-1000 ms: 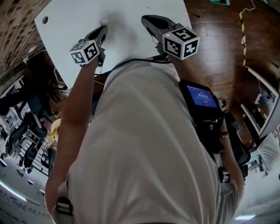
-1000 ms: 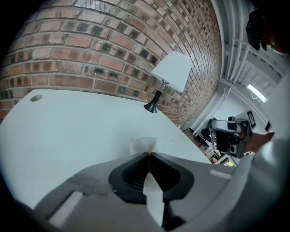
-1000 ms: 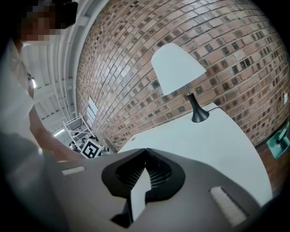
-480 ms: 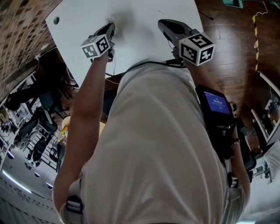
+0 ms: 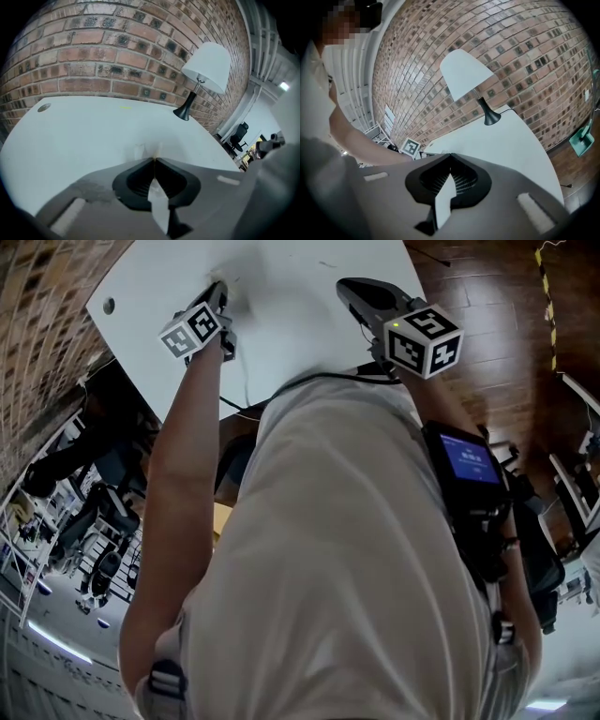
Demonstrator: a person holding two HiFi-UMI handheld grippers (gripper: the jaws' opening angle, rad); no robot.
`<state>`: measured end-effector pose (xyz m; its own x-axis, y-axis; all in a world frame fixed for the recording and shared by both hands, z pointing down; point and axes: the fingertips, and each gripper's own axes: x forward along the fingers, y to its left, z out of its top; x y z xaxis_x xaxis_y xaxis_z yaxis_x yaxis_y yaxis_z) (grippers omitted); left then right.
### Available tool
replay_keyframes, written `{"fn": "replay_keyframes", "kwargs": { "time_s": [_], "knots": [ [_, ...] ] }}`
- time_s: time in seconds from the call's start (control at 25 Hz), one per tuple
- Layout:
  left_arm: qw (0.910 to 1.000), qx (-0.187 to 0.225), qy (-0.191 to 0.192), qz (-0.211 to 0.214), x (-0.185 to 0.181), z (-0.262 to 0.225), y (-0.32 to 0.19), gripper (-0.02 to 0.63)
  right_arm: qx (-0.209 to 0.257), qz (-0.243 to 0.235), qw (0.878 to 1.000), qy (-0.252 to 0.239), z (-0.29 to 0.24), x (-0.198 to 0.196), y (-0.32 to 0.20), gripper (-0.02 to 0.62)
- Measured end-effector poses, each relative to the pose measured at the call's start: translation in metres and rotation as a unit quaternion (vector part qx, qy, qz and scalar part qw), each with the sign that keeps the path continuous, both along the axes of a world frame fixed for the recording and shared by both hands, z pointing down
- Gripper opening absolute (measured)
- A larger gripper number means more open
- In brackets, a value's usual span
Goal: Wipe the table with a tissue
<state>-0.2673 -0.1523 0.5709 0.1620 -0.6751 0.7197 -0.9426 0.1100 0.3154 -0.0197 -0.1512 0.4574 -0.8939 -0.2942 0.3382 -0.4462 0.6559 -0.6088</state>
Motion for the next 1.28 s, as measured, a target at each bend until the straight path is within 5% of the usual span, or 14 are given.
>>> {"fn": "replay_keyframes", "kwargs": {
  "time_s": [0.6, 0.88, 1.08, 1.28],
  "knots": [
    [0.9968, 0.008, -0.067, -0.044, -0.006, 0.0, -0.003, 0.021, -0.007, 0.021, 1.0, -0.004, 0.001, 0.009, -0.009, 0.008],
    [0.9973, -0.008, -0.031, -0.066, 0.005, 0.001, 0.003, 0.02, -0.007, 0.02, 1.0, -0.008, -0.002, 0.008, -0.009, 0.008],
    [0.9996, 0.009, 0.003, -0.028, 0.036, 0.017, -0.004, 0.02, -0.004, 0.021, 1.0, -0.011, -0.002, 0.011, -0.011, 0.008],
    [0.9989, -0.03, -0.01, -0.034, 0.057, 0.007, 0.003, 0.02, -0.004, 0.022, 1.0, -0.013, 0.0, 0.016, -0.015, 0.008]
  ]
}}
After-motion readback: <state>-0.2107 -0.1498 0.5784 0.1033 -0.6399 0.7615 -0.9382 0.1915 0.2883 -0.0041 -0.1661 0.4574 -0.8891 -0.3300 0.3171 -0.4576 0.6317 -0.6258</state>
